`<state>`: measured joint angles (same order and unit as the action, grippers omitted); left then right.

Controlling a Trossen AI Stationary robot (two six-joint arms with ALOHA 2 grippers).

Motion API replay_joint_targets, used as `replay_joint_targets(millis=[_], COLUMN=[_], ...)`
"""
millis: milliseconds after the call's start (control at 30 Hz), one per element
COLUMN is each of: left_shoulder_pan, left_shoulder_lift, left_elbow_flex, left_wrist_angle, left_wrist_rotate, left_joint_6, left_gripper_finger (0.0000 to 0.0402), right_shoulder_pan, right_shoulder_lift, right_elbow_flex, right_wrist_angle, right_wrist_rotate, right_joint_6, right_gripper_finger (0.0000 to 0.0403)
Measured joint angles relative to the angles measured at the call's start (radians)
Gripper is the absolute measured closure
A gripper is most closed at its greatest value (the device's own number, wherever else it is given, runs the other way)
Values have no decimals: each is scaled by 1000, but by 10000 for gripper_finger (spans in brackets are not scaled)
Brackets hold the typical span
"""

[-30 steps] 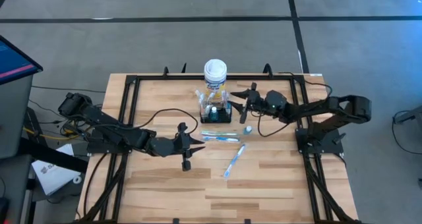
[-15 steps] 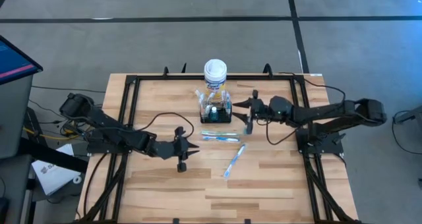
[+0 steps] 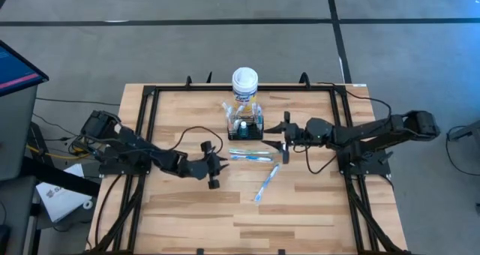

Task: Pick & Place toothbrushing station
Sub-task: Put the blue toothbrush into the black wire organizer

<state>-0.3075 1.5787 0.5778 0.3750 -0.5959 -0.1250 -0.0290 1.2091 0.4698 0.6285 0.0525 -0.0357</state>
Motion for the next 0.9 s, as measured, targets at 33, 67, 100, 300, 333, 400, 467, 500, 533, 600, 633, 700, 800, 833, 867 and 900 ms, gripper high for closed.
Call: replay_joint_targets(millis=[33, 67, 100, 300, 333, 400, 467, 500, 533, 600, 633, 700, 800, 833, 867, 900], left_shoulder_pan=[9, 18, 28, 69, 74, 79, 80, 80, 80, 80, 80, 81, 89, 92, 96, 100], left_shoulder_lift=[6, 12, 20, 68, 77, 91, 106, 113, 118, 132, 138, 148, 153, 153, 153, 153], left_elbow_flex=[0, 0, 0, 0, 0, 0, 1, 1, 1, 1, 1, 1, 2, 2, 2, 2], left_wrist_angle=[1, 1, 2, 10, 12, 21, 26, 29, 35, 50, 54, 64, 75, 80, 86, 89], left_wrist_rotate=[-1, 0, 1, 23, 23, 24, 24, 25, 25, 25, 25, 23, 22, 22, 20, 20], left_joint_6=[16, 20, 20, 16, 16, 16, 16, 16, 16, 16, 16, 16, 38, 40, 41, 42], left_gripper_finger=[313, 309, 304, 272, 267, 259, 252, 249, 247, 242, 240, 237, 233, 233, 233, 233], right_shoulder_pan=[5, 7, 8, 7, 7, 7, 7, 7, 7, 7, 7, 7, 7, 7, 7, 7], right_shoulder_lift=[0, 0, 0, 0, 0, 0, 0, 0, 0, 0, 0, 0, 0, 0, 0, 0], right_elbow_flex=[0, 0, 0, 0, 0, 0, 0, 0, 0, 0, 0, 0, 0, 0, 0, 0], right_wrist_angle=[0, 0, 0, 5, 8, 7, 8, 7, 7, 8, 7, 8, 7, 7, 7, 7], right_wrist_rotate=[0, 0, 0, 0, 0, 0, 0, 0, 0, 0, 0, 0, 0, 0, 0, 0], right_joint_6=[-5, -13, -18, -27, -27, -28, -28, -27, -28, -28, -27, -27, -27, -27, -27, -27], right_gripper_finger=[243, 244, 245, 256, 257, 261, 263, 265, 266, 268, 269, 270, 270, 269, 269, 269])
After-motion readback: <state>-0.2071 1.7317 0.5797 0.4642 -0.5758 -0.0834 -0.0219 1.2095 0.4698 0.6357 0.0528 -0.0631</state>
